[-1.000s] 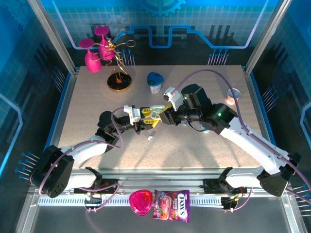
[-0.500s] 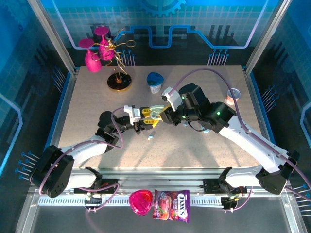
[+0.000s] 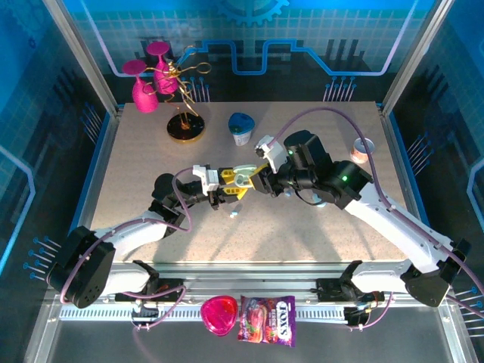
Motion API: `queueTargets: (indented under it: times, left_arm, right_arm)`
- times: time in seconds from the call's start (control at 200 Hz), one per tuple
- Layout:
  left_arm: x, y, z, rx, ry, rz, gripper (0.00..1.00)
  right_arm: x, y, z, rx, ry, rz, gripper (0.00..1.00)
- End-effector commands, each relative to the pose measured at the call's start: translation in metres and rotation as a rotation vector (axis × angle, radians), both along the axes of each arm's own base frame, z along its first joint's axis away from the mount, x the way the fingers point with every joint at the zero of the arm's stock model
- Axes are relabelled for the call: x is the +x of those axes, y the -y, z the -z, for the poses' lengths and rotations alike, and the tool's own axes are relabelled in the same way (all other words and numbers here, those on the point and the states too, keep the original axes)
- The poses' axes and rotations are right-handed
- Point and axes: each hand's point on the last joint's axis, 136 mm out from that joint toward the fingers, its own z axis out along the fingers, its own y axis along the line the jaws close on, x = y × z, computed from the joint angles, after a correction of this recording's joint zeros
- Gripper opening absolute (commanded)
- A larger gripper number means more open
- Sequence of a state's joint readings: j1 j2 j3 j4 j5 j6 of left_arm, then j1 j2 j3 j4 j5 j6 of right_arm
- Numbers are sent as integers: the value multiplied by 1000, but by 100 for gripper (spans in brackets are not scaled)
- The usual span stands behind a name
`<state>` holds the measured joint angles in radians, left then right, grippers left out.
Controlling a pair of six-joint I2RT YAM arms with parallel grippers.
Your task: Insert the wireless bluetooth earbuds into the charging case
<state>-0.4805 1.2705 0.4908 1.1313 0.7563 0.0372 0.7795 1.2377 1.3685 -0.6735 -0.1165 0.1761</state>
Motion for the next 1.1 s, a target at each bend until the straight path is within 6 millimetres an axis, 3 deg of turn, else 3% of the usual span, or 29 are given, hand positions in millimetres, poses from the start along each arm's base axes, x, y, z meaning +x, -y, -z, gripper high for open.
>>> queueTargets:
  times: [0.0, 0.775, 1.091]
  left_arm:
    - [4, 1, 8, 23, -6, 2, 32]
    - [10, 4, 22, 53, -61, -4, 32]
    - [15, 4, 18, 55, -102, -18, 31]
  right_arm:
    - [-1, 1, -21, 65, 36, -4, 22]
    - [5, 9, -30, 50, 52, 45, 22]
    - [8, 20, -11, -66, -59, 148, 41]
